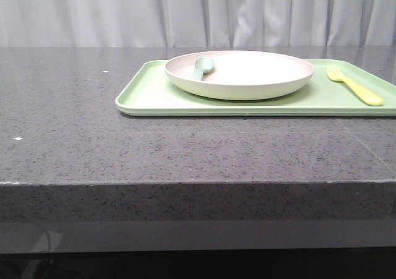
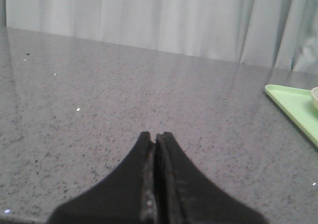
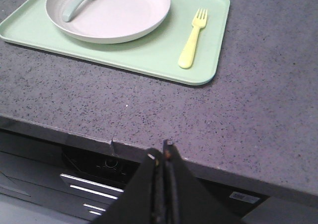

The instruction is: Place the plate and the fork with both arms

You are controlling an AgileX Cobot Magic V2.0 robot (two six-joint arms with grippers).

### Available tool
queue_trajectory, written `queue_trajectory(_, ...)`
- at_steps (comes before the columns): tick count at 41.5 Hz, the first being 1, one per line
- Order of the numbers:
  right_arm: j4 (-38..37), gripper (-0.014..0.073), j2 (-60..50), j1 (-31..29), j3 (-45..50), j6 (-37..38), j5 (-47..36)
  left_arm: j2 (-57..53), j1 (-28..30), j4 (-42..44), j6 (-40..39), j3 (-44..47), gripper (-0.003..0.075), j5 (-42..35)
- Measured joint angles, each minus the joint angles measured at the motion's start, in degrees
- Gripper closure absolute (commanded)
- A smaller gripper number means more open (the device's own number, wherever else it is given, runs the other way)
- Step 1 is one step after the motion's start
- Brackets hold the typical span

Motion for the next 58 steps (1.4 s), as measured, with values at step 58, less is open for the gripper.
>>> queue_trajectory(58, 0.00, 0.0661, 0.00, 0.00, 0.00, -0.10, 0.00, 0.00, -2.83, 0.57, 0.29, 0.00, 0.0741, -6.38)
